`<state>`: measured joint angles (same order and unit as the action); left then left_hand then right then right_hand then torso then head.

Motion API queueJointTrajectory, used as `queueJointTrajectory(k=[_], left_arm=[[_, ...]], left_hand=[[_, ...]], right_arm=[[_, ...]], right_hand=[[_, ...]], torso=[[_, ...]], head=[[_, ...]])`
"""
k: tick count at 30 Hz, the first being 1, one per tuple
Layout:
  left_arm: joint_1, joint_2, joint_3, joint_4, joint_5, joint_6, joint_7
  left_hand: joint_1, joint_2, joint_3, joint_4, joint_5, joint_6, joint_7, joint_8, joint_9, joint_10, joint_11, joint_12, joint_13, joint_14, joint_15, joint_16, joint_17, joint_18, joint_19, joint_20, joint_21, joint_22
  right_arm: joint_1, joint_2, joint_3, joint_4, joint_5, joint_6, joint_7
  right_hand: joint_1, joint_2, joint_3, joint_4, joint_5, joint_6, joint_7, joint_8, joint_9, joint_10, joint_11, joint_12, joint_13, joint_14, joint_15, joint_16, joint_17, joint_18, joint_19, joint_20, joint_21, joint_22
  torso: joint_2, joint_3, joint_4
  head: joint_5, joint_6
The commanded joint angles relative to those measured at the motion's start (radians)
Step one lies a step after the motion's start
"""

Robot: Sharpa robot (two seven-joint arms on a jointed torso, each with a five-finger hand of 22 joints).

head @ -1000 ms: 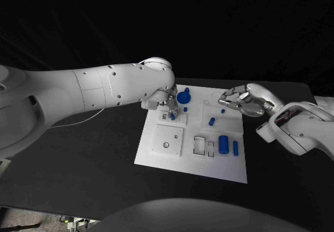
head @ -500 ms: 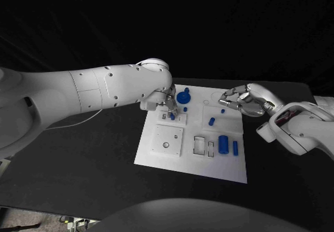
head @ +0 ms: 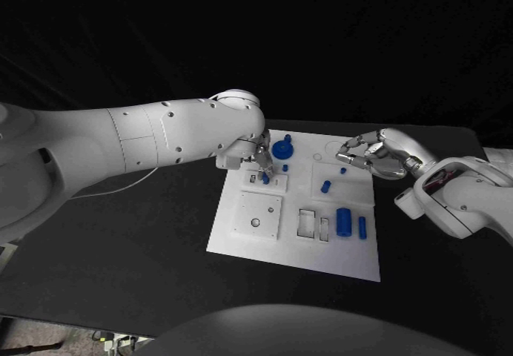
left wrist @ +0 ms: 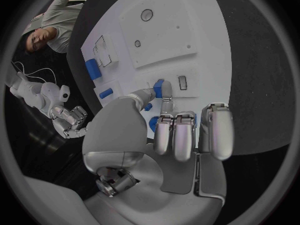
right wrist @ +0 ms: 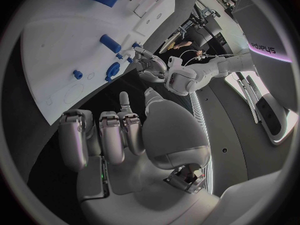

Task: Assemble the parts on the task board

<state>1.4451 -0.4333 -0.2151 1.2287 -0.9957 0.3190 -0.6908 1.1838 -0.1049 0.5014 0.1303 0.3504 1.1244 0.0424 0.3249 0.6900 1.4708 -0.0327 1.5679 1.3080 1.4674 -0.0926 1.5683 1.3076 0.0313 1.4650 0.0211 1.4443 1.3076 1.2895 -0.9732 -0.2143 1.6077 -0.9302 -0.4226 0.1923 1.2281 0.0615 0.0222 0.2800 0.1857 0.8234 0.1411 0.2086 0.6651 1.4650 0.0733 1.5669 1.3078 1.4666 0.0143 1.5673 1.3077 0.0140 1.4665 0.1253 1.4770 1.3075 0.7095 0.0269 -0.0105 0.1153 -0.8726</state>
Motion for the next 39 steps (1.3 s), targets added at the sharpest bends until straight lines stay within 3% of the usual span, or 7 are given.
queueJointTrajectory(k=[1,16,25,32,39], left_arm=[[-0.003,0.001,-0.004,-0.004,-0.006,0.037,-0.175],[-0.004,0.008,-0.006,-0.008,-0.008,0.054,-0.178],[-0.004,0.007,-0.006,-0.002,-0.008,0.025,-0.171],[-0.004,-0.014,-0.006,0.035,-0.012,-0.036,-0.161],[-0.004,-0.057,-0.006,0.109,-0.059,-0.109,-0.156]], left_hand=[[0.0,0.006,0.132,-0.137,0.005,0.037,-0.029,0.002,0.001,0.1,-0.024,0.003,0.263,0.103,-0.009,0.003,0.263,0.002,0.034,-0.008,-0.005,0.218],[0.0,0.008,0.134,-0.139,0.003,0.033,-0.028,0.0,0.003,0.1,-0.024,0.003,0.263,0.103,-0.009,0.003,0.263,0.002,0.034,-0.008,-0.006,0.218],[-0.001,0.011,0.134,-0.14,0.004,0.029,-0.027,-0.003,0.004,0.1,-0.023,0.003,0.263,0.103,-0.009,0.003,0.263,0.002,0.034,-0.008,-0.007,0.218],[-0.002,0.013,0.131,-0.141,0.012,0.027,-0.026,-0.005,0.005,0.1,-0.023,0.003,0.263,0.103,-0.009,0.003,0.263,0.001,0.035,-0.008,-0.005,0.219],[-0.003,0.013,0.129,-0.14,0.014,0.027,-0.025,-0.006,0.006,0.1,-0.022,0.003,0.263,0.103,-0.009,0.003,0.263,0.001,0.037,-0.008,-0.002,0.22]], right_arm=[[-0.001,0.001,0.0,0.0,-0.009,0.016,-0.001],[-0.002,0.001,0.0,-0.001,-0.009,0.014,0.002],[-0.003,-0.001,0.0,0.0,-0.009,0.01,0.005],[-0.004,-0.004,0.0,0.001,-0.009,0.008,0.005],[-0.006,-0.009,0.0,0.002,-0.009,0.004,0.006]], right_hand=[[0.009,-0.002,-0.001,-0.004,0.006,0.006,0.0,0.005,-0.001,0.106,0.001,0.004,0.263,0.104,0.003,0.003,0.263,0.017,0.018,0.004,-0.006,0.222],[0.01,-0.002,-0.001,-0.004,0.006,0.006,0.0,0.005,-0.001,0.106,0.001,0.004,0.263,0.104,0.003,0.003,0.263,0.017,0.017,0.003,-0.006,0.222],[0.011,-0.002,-0.001,-0.004,0.006,0.006,0.0,0.006,-0.001,0.106,0.001,0.004,0.263,0.104,0.003,0.003,0.263,0.018,0.017,0.003,-0.007,0.222],[0.011,-0.002,-0.001,-0.004,0.006,0.005,0.0,0.006,-0.001,0.106,0.001,0.004,0.263,0.104,0.003,0.003,0.263,0.018,0.017,0.003,-0.007,0.222],[0.011,-0.002,-0.002,-0.004,0.006,0.005,0.0,0.006,-0.001,0.106,0.001,0.004,0.263,0.104,0.003,0.003,0.263,0.018,0.017,0.003,-0.007,0.222]], torso=[[0.0,-0.0004,-0.0008],[0.0,-0.0003,-0.001],[0.001,-0.0011,-0.0011],[0.001,-0.0009,-0.0002],[0.0,-0.0009,0.0001]], head=[[0.001,0.0],[0.004,0.0],[0.001,0.0],[-0.001,0.0],[-0.003,0.0]])
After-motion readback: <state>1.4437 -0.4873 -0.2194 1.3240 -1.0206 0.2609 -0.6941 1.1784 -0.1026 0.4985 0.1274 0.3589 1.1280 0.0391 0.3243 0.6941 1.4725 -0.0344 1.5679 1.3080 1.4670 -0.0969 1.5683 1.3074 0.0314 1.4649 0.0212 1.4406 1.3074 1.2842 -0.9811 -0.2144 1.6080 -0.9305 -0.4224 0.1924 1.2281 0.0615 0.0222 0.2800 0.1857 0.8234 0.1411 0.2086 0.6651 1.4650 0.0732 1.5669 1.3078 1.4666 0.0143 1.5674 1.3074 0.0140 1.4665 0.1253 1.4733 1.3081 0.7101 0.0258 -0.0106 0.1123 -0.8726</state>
